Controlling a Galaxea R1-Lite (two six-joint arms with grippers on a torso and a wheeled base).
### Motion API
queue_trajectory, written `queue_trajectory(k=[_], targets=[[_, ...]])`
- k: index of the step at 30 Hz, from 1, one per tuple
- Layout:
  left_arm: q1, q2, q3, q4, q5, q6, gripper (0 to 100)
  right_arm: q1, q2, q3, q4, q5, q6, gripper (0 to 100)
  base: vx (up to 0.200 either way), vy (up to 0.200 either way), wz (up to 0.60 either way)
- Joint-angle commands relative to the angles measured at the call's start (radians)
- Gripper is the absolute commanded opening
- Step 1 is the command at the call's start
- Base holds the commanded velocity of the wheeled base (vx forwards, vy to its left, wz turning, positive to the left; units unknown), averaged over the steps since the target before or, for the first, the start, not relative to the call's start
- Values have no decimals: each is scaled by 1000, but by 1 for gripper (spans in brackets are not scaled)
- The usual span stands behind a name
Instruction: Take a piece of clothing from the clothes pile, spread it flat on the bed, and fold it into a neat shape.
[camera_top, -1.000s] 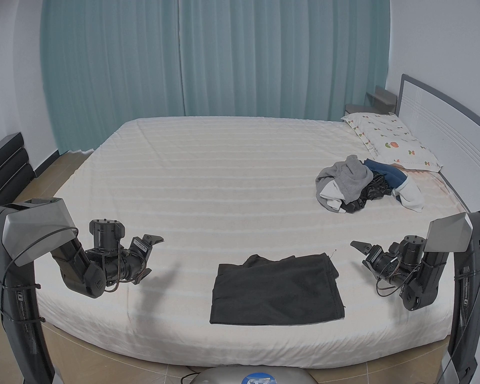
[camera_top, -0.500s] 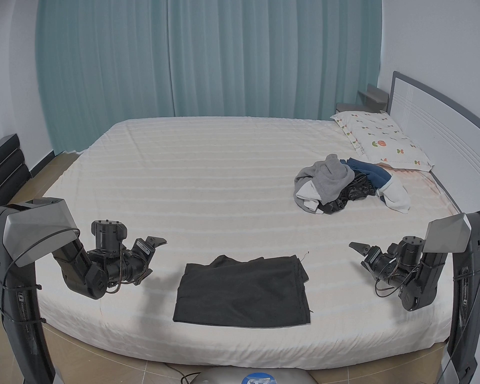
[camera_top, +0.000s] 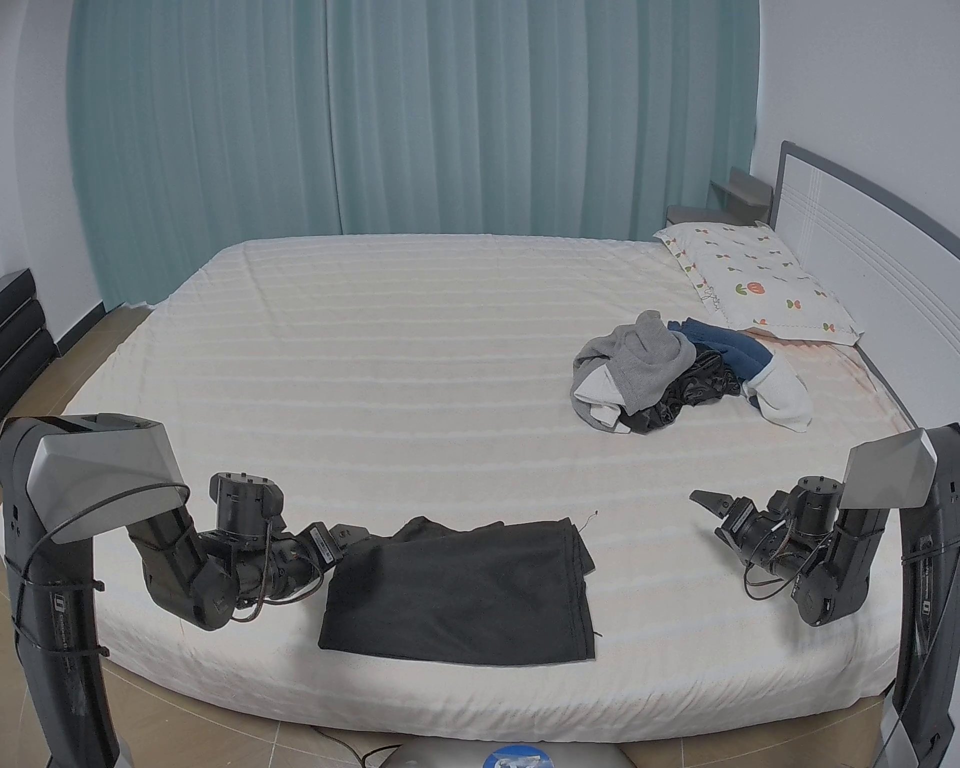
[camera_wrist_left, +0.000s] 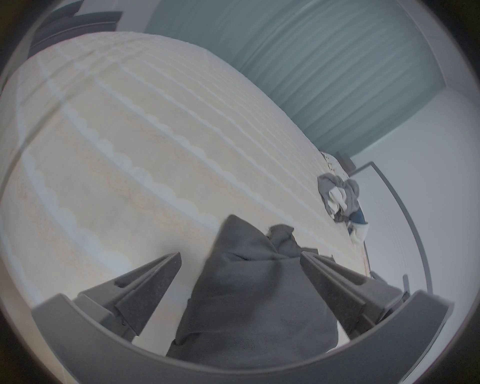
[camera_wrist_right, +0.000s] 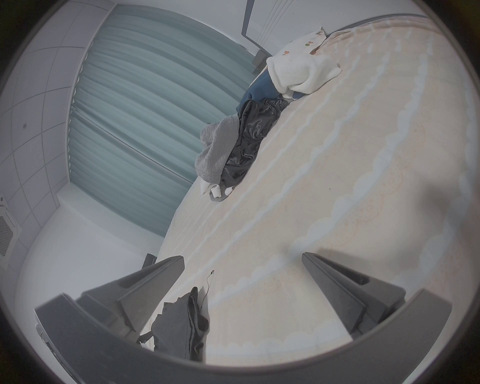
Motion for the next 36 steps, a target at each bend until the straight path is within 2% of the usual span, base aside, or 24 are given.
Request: queue_trajectory(k=[1, 6, 24, 25, 36], targets=[[-6, 39, 45, -50, 2, 28, 100, 9, 12, -1, -1, -1, -1, 100, 0, 0, 0], [-8, 50, 66, -103, 0, 28, 100, 16, 24, -3, -1, -1, -4, 100, 0, 0, 0], [-32, 72, 74, -143, 25, 23, 100, 2, 33, -37, -1, -7, -6, 100, 0, 0, 0], [-32, 72, 74, -143, 25, 23, 0, 3, 35, -37, -1, -7, -6, 100, 0, 0, 0], [-32, 76, 68, -145, 46, 17, 0, 5, 35, -34, -1, -8, -6, 100, 0, 0, 0]])
